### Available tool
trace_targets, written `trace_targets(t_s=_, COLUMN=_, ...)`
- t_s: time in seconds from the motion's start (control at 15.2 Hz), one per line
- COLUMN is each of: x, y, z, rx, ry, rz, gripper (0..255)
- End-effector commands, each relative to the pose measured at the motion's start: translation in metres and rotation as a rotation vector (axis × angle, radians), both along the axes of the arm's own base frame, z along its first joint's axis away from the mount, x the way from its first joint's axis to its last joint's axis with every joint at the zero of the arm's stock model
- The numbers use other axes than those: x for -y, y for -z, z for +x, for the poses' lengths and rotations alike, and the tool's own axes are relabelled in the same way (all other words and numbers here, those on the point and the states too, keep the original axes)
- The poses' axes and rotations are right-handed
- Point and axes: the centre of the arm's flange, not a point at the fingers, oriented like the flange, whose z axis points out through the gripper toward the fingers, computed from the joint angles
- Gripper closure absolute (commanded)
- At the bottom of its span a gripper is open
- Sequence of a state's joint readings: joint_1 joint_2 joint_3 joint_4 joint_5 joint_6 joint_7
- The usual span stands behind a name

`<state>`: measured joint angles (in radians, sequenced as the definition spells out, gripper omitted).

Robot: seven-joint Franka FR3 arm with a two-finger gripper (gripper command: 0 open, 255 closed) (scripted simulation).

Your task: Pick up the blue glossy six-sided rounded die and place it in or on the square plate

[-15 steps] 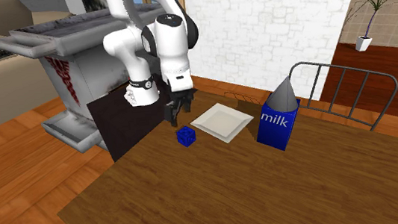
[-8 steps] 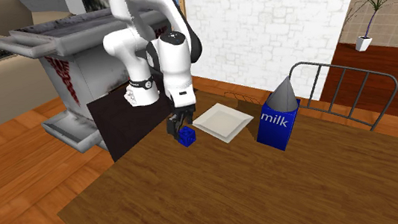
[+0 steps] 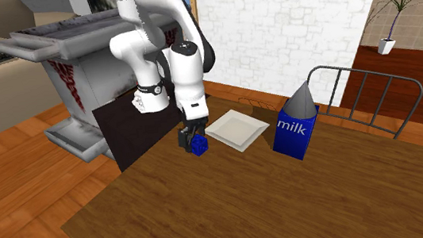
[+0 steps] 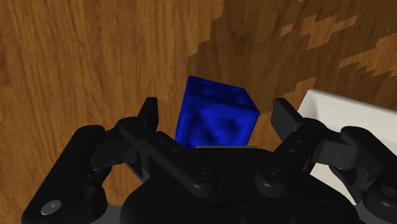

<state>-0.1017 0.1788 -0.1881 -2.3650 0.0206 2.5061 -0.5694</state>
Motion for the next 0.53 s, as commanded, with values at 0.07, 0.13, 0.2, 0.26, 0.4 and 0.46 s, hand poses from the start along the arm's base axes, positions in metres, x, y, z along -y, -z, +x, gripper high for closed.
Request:
trace_targets(t_s=0.07, x=0.0000, y=0.0001, z=0.0000, rx=0.000, ry=0.000, rz=0.000, gripper=0)
trace_targets(t_s=0.13, x=0.0000, y=0.0001, z=0.0000, rx=0.000, ry=0.000, rz=0.000, gripper=255)
trace_targets(t_s=0.2, x=0.0000, y=0.0001, z=0.0000, rx=0.000, ry=0.000, rz=0.000, gripper=255)
trace_targets(t_s=0.26, x=0.0000, y=0.0001, z=0.0000, rx=0.000, ry=0.000, rz=0.000, gripper=255)
trace_targets(t_s=0.4, x=0.0000, y=0.0000, z=0.0001, rx=0.000, ry=0.000, rz=0.000, gripper=255)
trace_targets(t_s=0.46, x=0.0002, y=-0.0003, z=0.0001, rx=0.000, ry=0.000, rz=0.000, gripper=255)
